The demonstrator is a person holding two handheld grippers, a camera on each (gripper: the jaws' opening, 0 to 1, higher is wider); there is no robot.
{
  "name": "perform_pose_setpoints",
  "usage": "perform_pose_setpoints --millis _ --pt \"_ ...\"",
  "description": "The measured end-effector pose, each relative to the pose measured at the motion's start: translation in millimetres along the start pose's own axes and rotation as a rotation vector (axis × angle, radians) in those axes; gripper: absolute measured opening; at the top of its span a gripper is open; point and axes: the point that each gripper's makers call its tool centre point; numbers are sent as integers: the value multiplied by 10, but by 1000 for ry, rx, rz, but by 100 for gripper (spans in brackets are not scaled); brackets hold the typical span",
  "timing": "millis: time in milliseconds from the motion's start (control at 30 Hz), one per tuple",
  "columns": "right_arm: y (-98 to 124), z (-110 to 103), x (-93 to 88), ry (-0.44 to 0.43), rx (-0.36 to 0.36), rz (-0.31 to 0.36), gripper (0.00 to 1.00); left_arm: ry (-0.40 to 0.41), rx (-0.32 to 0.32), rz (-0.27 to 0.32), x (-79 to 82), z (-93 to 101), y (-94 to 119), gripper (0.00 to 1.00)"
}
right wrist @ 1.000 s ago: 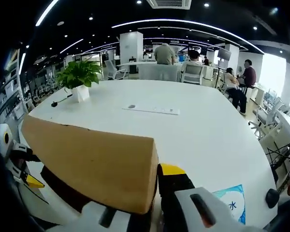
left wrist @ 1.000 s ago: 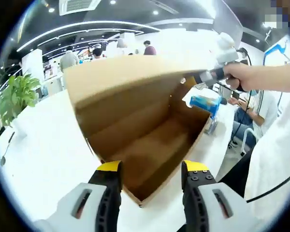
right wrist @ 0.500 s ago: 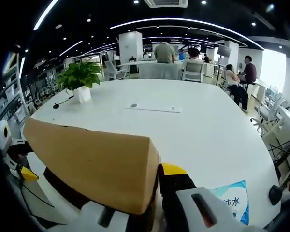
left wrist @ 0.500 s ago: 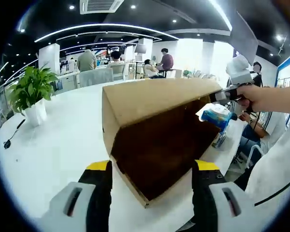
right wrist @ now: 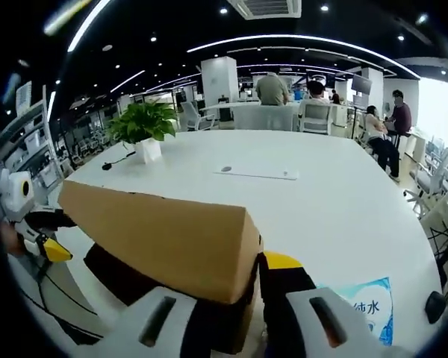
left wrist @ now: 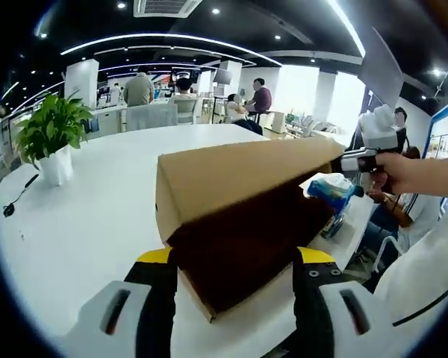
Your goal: Operate the shoe box by opening the lid, removing the specified soft item, and placing it in the target area until the item is outside and the box remains undamaged.
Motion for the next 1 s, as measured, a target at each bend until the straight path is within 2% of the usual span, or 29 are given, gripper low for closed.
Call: perform_pose_setpoints --millis 100,300,533,700,800,900,1000 --pt "71 -50 -10 24 15 13 25 27 8 13 6 -3 33 65" --pt "190 -93 -118 45 26 9 26 24 41 19 -9 -87 87 65" --pt "258 -157 -175 80 20 5 29 21 57 23 -29 -156 154 65" --pt "303 -183 -194 150 -11 24 33 -7 65 18 -74 -167 204 63" --pt "317 -214 -332 223 -9 -1 34 -27 90 -1 -142 -227 212 62" --pt "299 -223 -442 269 3 -21 34 -52 110 6 -144 -259 215 60" --pt "292 -214 -522 273 12 -33 33 -32 105 23 -146 -235 208 59"
Point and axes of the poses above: the point that each gripper's makers call its tool centre point, and the gripper's own axes: y roughly backward along the fingers, z roughly to its right, x roughly out of its top, and after that the axes turned 2 degrees about z, right-handed
